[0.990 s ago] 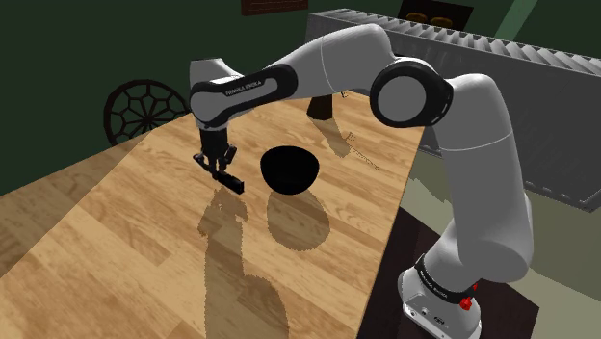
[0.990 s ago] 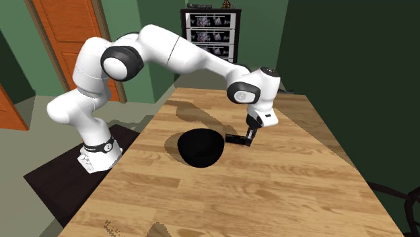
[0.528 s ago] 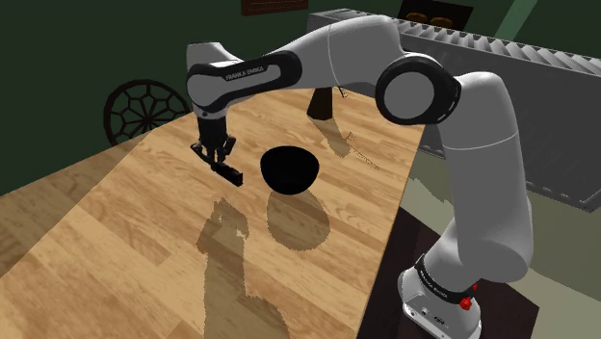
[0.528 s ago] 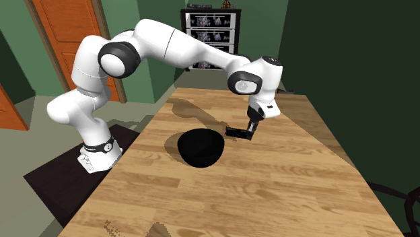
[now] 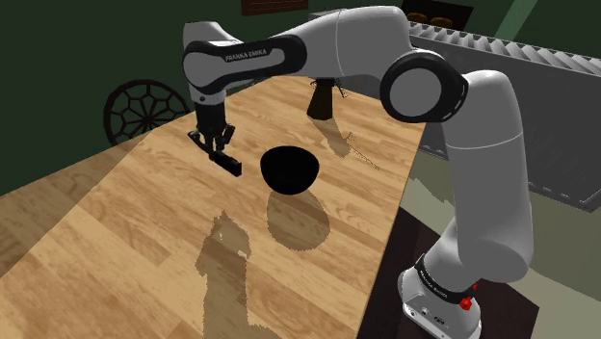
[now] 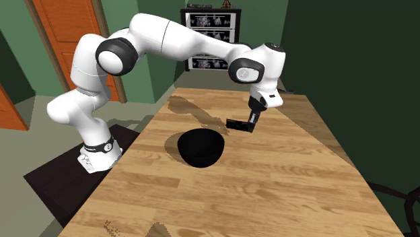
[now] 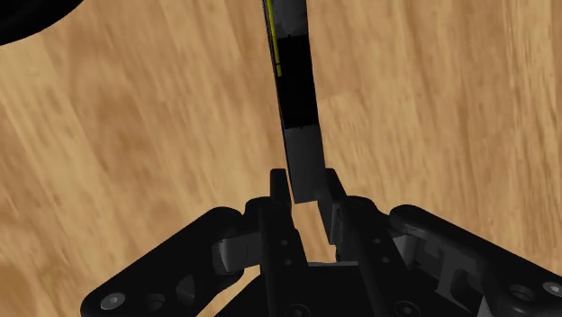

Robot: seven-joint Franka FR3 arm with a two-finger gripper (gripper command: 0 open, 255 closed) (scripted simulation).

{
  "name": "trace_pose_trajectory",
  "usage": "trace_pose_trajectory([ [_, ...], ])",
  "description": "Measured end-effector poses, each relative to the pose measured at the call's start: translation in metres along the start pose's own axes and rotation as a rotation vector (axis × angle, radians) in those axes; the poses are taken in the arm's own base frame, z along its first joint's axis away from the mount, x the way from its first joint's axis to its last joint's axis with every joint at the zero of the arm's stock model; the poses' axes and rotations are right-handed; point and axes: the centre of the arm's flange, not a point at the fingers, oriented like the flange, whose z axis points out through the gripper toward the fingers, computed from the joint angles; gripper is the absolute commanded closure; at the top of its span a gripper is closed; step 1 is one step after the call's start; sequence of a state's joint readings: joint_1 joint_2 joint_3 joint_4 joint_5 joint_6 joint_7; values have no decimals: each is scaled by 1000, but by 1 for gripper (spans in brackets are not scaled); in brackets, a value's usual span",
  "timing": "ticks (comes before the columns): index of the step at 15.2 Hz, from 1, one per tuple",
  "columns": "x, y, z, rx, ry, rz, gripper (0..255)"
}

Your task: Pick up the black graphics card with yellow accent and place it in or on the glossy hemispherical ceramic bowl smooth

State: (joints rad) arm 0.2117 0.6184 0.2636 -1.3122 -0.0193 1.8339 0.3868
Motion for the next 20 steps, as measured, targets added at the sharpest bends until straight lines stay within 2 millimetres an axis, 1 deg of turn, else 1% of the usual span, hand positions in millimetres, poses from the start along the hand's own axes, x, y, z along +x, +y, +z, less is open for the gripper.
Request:
trace_pose_trajectory([
  [15,-10,-8,-79,0,0,0,255],
  [17,-20,5,-83,0,0,0,255],
  [20,-39,36,-85,0,0,0,255],
])
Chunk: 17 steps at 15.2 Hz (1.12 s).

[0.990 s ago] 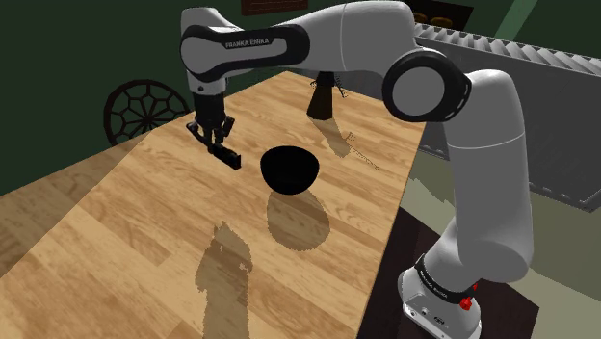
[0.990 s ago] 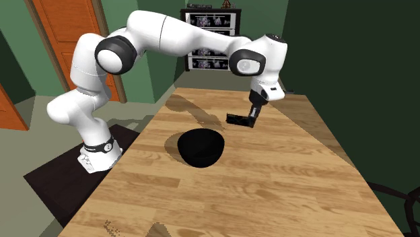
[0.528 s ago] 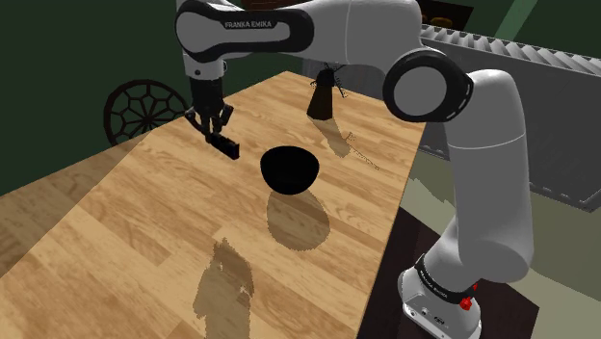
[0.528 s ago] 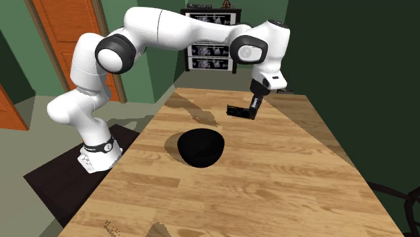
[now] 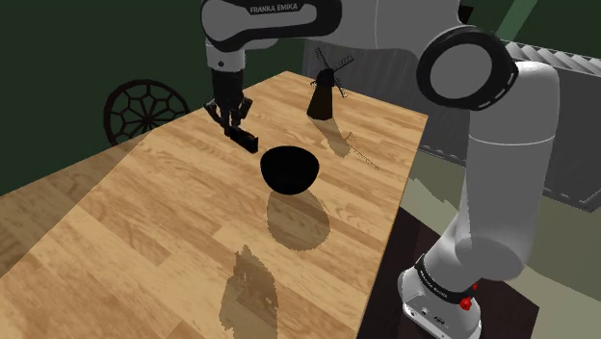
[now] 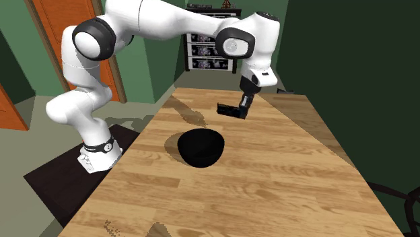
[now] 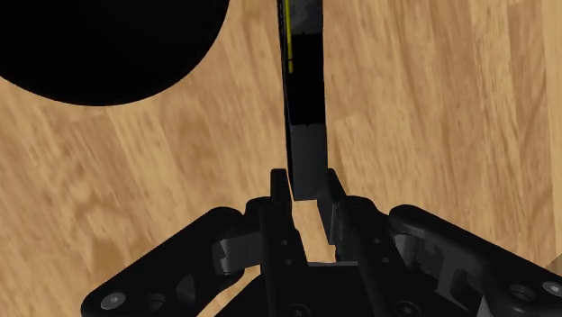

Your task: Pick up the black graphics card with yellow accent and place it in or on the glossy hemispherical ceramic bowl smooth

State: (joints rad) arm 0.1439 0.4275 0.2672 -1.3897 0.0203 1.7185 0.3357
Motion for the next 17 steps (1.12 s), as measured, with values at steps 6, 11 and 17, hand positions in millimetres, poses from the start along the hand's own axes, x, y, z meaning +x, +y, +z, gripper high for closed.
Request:
trace_pose_trajectory([
  [6,-45,64,1,0,0,1,255],
  [11,-70,105,4,0,0,1,255],
  [17,-68,112,35,0,-1,0,255],
])
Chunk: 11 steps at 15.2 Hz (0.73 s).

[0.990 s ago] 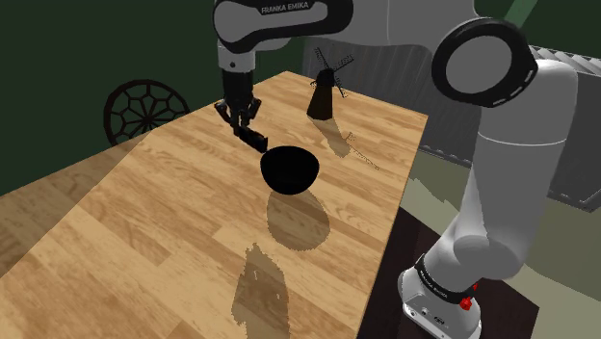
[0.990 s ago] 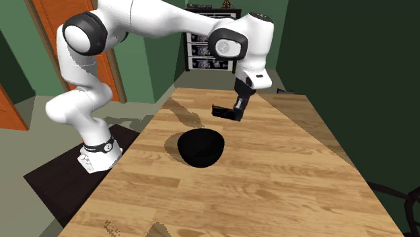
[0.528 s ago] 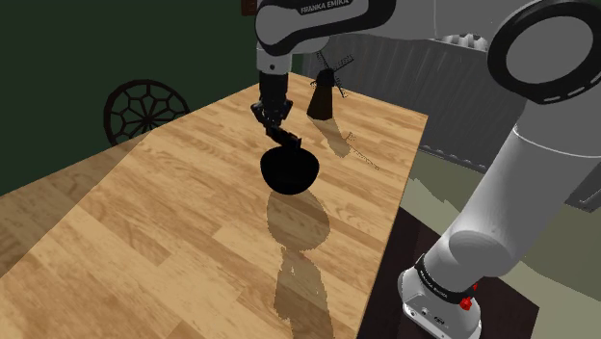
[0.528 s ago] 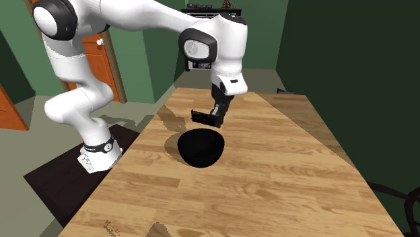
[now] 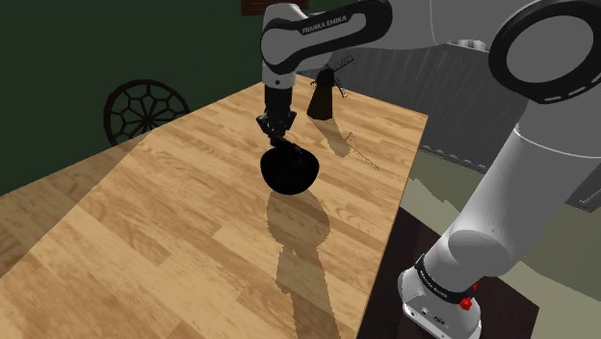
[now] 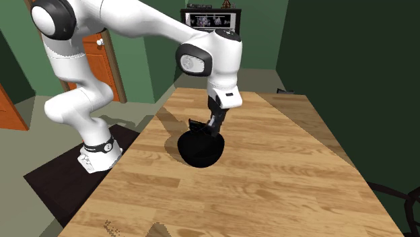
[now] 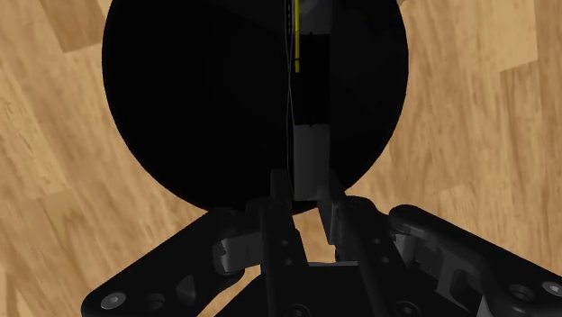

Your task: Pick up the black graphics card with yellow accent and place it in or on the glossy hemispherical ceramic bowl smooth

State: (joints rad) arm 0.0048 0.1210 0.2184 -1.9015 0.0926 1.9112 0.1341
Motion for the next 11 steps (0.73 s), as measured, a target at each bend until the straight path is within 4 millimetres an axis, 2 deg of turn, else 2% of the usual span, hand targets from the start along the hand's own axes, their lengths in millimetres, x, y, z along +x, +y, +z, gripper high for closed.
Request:
trace_pose_trajectory([
  [6,4,3,30,0,0,0,255],
  [11,4,3,33,0,0,0,255],
])
